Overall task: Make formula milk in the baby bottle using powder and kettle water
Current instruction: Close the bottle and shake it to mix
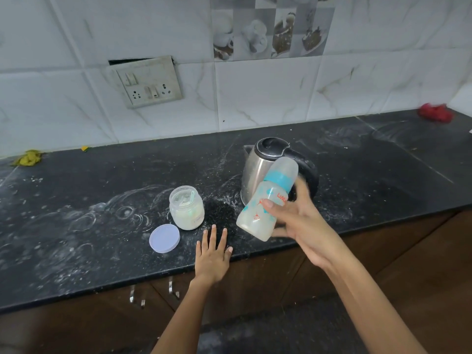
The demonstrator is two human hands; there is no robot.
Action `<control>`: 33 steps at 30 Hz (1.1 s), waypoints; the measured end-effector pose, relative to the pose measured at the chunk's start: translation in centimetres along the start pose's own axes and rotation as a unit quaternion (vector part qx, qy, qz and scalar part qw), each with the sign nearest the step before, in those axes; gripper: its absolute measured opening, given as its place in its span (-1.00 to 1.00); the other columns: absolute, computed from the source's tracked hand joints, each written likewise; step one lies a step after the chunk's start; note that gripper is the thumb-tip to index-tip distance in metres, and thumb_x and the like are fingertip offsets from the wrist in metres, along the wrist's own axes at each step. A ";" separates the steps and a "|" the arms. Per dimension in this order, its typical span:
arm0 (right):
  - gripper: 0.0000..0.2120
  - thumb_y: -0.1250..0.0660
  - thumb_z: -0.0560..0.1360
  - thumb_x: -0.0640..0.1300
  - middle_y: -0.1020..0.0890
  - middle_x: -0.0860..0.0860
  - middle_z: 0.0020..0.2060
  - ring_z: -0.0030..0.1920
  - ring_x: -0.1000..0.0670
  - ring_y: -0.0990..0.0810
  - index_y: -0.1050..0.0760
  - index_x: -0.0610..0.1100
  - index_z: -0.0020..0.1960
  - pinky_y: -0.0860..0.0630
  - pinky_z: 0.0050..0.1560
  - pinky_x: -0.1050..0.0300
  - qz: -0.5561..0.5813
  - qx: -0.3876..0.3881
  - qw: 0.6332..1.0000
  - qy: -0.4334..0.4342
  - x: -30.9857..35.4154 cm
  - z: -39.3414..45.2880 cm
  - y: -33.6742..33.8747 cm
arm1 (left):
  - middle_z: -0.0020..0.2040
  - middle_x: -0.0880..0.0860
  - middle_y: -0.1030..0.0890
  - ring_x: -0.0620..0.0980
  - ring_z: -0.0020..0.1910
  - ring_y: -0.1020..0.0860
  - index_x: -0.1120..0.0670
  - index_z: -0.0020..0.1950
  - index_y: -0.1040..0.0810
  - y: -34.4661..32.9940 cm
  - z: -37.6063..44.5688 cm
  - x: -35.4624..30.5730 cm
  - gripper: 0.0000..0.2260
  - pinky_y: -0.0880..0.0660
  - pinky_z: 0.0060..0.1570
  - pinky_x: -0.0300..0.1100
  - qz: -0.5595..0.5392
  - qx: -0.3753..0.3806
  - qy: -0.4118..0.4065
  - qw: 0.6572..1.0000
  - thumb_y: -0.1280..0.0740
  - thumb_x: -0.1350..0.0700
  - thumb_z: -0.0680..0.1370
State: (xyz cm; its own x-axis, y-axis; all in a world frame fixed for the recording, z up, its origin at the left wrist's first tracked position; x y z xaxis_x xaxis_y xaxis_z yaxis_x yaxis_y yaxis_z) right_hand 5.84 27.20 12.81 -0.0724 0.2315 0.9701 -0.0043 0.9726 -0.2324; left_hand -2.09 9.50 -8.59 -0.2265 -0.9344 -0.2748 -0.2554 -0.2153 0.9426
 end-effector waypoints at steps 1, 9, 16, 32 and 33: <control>-0.06 -0.44 0.37 -0.15 -0.57 -0.03 0.25 0.15 -0.03 -0.66 0.06 0.27 0.52 -0.67 -0.11 -0.05 -0.005 0.004 0.999 0.032 0.3 0.3 0.2 | 0.58 0.05 0.23 0.11 0.55 0.23 -0.07 0.56 0.20 0.0 0.0 0.0 -0.50 0.19 0.49 0.08 0.000 0.000 0.000 1.000 0.11 -0.12 0.66; -0.14 -0.50 0.36 -0.24 -0.54 -0.10 0.27 0.21 -0.17 -0.62 -0.17 0.41 0.37 -0.66 -0.15 -0.12 0.056 0.060 0.993 0.085 -1.4 1.1 -0.9 | 0.59 0.07 0.18 0.12 0.56 0.21 -0.04 0.57 0.10 -0.1 0.1 0.1 -0.51 0.19 0.49 0.07 0.001 0.005 0.006 1.000 0.08 -0.10 0.67; -0.16 -0.44 0.43 -0.32 -0.57 -0.09 0.25 0.21 -0.19 -0.61 -0.13 0.34 0.43 -0.66 -0.15 -0.14 0.096 0.047 0.992 0.061 -2.8 1.7 -0.2 | 0.59 0.06 0.18 0.11 0.56 0.21 -0.04 0.57 0.11 -0.2 0.0 -0.1 -0.51 0.16 0.50 0.08 0.013 -0.002 0.009 1.000 0.07 -0.09 0.67; -0.25 -0.47 0.44 -0.21 -0.56 -0.11 0.25 0.18 -0.19 -0.63 -0.19 0.24 0.44 -0.65 -0.16 -0.23 0.162 -0.008 0.985 0.064 -3.3 2.4 -0.1 | 0.59 0.06 0.19 0.11 0.56 0.20 -0.08 0.57 0.16 -0.1 0.0 -0.3 -0.51 0.15 0.50 0.07 0.022 -0.012 0.008 1.000 0.08 -0.09 0.67; -0.20 -0.50 0.41 -0.22 -0.60 -0.09 0.22 0.17 -0.18 -0.64 -0.17 0.27 0.44 -0.66 -0.20 -0.17 0.111 0.046 0.992 0.036 -3.9 1.9 -0.4 | 0.59 0.06 0.20 0.11 0.56 0.21 -0.08 0.56 0.16 -0.2 -0.1 -0.2 -0.50 0.16 0.50 0.07 0.030 -0.006 0.008 1.000 0.05 -0.08 0.66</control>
State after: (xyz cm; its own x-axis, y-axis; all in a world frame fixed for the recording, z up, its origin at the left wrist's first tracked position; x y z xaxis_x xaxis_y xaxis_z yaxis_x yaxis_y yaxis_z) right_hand 4.19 25.90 9.02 -0.0099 0.4434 0.8963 -0.0884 0.8924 -0.4425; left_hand -1.95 9.67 -8.68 -0.2259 -0.9500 -0.2156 -0.2300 -0.1631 0.9594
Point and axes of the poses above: each hand's wrist, its own z-axis towards the middle knuckle, its own y-axis out of the back of the hand, x = y × z, the point moved 2 cm from there along z, towards the middle knuckle
